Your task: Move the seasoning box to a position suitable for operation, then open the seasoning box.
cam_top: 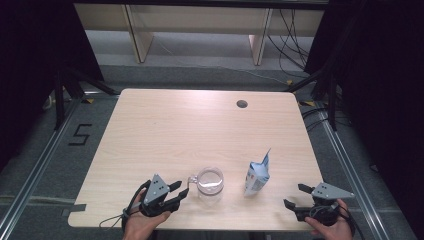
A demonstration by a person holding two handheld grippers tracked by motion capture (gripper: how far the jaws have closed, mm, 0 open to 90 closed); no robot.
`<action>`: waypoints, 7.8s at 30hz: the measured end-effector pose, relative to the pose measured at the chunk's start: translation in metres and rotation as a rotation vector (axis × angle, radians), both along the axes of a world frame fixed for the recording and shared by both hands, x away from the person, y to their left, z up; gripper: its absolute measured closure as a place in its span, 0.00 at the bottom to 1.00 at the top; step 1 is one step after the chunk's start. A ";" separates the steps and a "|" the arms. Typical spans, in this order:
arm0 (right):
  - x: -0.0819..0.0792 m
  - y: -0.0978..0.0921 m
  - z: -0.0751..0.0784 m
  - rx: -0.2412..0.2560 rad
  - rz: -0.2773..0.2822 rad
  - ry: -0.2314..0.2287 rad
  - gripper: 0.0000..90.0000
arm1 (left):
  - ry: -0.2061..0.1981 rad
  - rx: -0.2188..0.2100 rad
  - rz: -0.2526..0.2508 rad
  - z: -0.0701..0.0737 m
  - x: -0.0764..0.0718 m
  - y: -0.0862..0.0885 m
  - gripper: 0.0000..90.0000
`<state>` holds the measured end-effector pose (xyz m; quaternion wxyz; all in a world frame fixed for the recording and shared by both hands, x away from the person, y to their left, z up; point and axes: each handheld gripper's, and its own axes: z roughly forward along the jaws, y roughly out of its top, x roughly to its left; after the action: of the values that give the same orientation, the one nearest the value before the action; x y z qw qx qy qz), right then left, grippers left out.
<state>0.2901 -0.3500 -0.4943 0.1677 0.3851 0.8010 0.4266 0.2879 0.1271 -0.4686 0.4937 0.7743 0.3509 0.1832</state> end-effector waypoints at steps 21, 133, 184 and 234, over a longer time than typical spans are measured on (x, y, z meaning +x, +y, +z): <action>-0.023 0.027 0.012 0.016 0.104 -0.018 0.28 | -0.040 -0.037 -0.023 0.024 0.011 -0.007 0.93; -0.022 0.163 0.020 0.036 0.201 -0.153 0.75 | -0.014 -0.062 -0.055 0.021 0.031 -0.016 0.99; 0.010 0.195 0.046 0.077 0.205 -0.245 0.97 | 0.005 -0.121 -0.034 0.015 0.016 0.011 0.46; 0.012 0.252 0.068 0.096 0.293 -0.294 0.96 | 0.041 -0.012 -0.034 -0.026 -0.008 0.035 0.28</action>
<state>0.3021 -0.0976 -0.4258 0.2001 0.2057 0.7941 0.5358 0.2799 0.1620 -0.4949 0.4940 0.7809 0.3485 0.1569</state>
